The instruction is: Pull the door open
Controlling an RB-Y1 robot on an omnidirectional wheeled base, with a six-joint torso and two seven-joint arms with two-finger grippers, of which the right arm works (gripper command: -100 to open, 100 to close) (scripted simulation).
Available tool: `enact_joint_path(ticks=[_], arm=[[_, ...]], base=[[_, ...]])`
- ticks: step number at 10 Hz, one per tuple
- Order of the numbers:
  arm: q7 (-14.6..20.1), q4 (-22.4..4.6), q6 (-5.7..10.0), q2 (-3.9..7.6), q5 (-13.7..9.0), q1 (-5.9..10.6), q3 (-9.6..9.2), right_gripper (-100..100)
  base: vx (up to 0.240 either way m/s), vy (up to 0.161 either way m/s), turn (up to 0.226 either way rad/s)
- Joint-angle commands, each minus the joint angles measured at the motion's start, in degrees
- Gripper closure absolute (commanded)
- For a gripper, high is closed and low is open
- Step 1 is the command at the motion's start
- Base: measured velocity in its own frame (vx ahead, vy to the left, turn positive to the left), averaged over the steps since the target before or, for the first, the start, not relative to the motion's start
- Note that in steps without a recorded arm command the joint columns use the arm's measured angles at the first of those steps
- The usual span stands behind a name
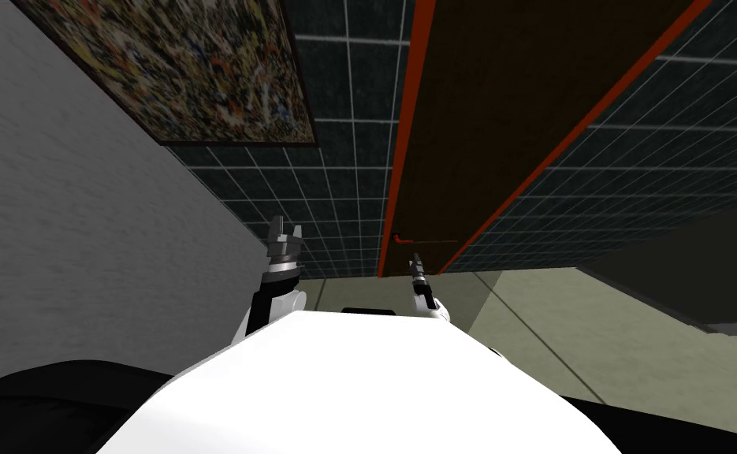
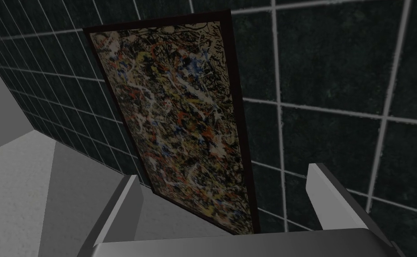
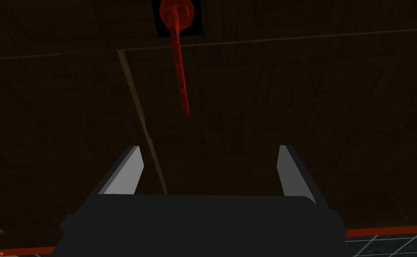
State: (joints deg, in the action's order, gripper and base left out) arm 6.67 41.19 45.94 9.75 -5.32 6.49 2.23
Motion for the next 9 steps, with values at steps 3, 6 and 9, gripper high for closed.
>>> enact_joint_path(ticks=[3,6,9], arm=[[0.3,-4.7,1.56,0.48,0.1,1.89,0.09,-100],[0.5,-8.0,2.38,0.77,0.1,3.11,0.16,-100],[0.7,-12.4,3.55,1.18,0.2,4.86,0.26,-100]], base=[[0.003,-0.053,0.139],[0.004,-0.067,0.148],[-0.002,-0.049,0.233]])
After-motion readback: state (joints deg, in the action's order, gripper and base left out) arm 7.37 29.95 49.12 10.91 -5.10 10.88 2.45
